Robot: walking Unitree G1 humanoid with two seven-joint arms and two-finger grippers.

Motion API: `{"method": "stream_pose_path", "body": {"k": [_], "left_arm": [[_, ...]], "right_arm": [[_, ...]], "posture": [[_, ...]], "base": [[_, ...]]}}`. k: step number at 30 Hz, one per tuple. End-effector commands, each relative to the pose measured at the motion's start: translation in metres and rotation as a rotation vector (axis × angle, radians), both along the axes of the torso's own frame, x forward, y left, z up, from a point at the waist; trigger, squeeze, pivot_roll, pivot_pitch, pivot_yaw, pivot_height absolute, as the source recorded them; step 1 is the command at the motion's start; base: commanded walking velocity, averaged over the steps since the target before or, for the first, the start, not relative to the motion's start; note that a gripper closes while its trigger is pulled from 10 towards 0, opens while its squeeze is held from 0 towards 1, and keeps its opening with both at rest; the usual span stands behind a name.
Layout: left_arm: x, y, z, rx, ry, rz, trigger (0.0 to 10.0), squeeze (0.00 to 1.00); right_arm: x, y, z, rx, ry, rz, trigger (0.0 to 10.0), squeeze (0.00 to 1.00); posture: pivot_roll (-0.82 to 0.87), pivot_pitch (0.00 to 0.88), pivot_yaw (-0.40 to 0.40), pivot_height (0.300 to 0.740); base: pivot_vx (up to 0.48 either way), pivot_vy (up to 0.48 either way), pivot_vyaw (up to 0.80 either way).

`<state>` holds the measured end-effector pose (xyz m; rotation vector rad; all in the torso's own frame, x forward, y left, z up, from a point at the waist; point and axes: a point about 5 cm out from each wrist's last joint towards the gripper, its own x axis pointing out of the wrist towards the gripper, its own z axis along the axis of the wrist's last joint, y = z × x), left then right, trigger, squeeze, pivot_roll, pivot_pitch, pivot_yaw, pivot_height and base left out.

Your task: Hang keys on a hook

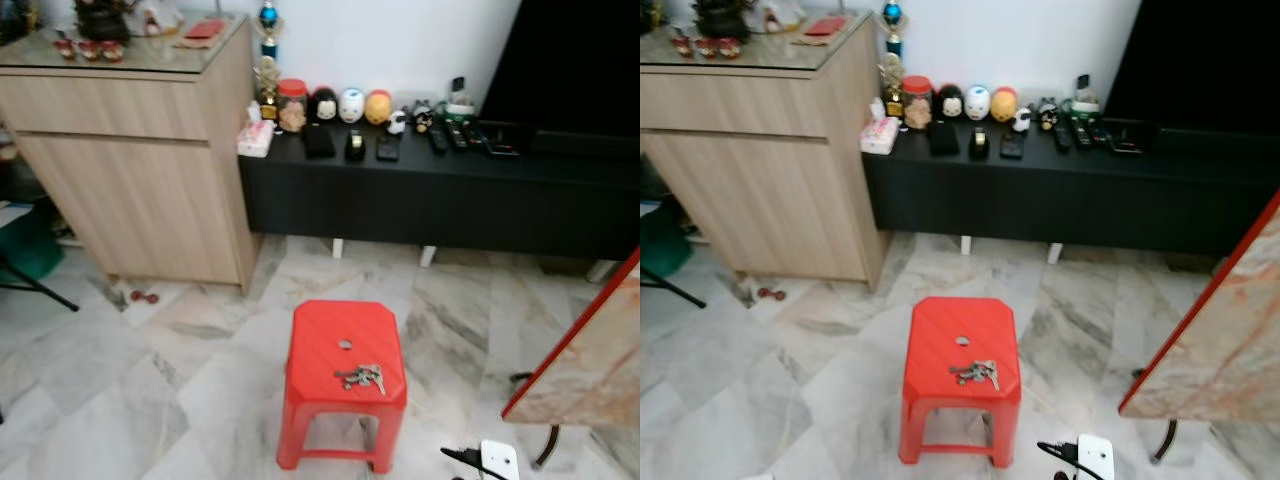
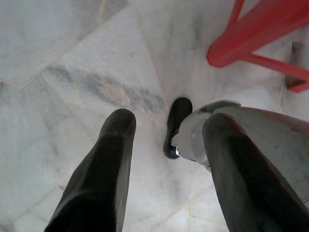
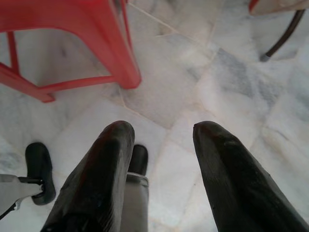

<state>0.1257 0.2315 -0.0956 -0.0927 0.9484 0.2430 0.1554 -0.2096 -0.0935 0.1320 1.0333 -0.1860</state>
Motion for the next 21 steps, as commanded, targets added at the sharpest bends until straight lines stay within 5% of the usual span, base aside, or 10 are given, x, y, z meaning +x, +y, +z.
{"method": "stream_pose_path", "body": {"k": [1,13,21], "left_arm": [[-0.002,-0.002,-0.002,0.001,0.024,-0.008,10.0,0.00],[0.001,0.000,0.000,0.001,0.023,-0.022,10.0,0.00],[0.001,0.001,0.000,0.006,0.025,-0.033,10.0,0.00]], "right_arm": [[-0.001,0.000,0.000,0.009,-0.005,-0.015,10.0,0.00],[0.005,0.009,0.001,0.033,-0.021,-0.004,10.0,0.00],[0.007,0.024,-0.001,0.051,-0.021,0.004,10.0,0.00]], "posture": [[0.20,0.000,-0.060,0.740],[0.19,0.000,-0.061,0.740],[0.20,0.000,-0.060,0.740]], "base": [[0.000,0.319,0.00],[0.000,0.319,0.00],[0.000,0.000,0.00]]}}
